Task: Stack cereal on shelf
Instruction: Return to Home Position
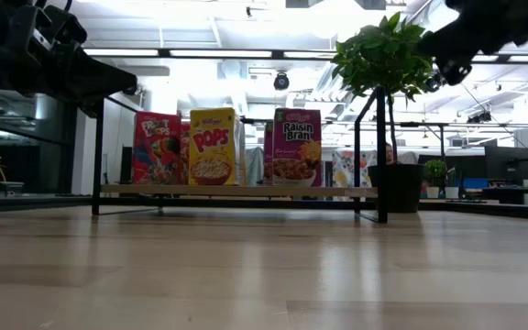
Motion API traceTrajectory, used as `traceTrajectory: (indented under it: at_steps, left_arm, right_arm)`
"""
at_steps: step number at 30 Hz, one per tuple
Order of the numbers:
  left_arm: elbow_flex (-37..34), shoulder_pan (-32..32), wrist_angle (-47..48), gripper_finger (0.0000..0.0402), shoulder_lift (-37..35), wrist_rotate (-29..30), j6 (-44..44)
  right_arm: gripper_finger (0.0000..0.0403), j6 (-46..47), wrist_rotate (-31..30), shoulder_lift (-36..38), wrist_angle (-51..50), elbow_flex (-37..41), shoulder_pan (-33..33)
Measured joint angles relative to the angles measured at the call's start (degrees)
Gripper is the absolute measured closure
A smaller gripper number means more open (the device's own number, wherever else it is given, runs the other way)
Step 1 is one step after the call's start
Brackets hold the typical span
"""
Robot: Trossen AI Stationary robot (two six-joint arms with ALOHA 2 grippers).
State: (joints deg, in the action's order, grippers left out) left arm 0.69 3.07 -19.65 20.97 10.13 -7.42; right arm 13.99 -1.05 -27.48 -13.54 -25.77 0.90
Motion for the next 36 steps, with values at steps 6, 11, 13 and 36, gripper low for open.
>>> traceTrajectory:
  at_steps: [6,11,13,36]
  left_arm:
    - [0.0,0.0,0.1,0.0402,0.0,-0.2,0.1]
    - [0.0,0.0,0.6,0.0402,0.0,0.5,0.2]
    - [0.0,0.0,0.7,0.0402,0.0,0.6,0.1]
    - [0.0,0.0,0.6,0.0402,0.0,2.2,0.1]
  right_arm:
    - [0.0403,-1.0,-4.7,5.1,13.6,10.2,6.6]
    - [0.0403,-3.8,-10.0,5.5,24.3,17.2,11.8]
    - [0.0403,-3.9,-11.3,5.5,27.3,19.5,13.3]
    - [0.0403,-7.0,-2.7,12.3,20.4,20.9,2.1]
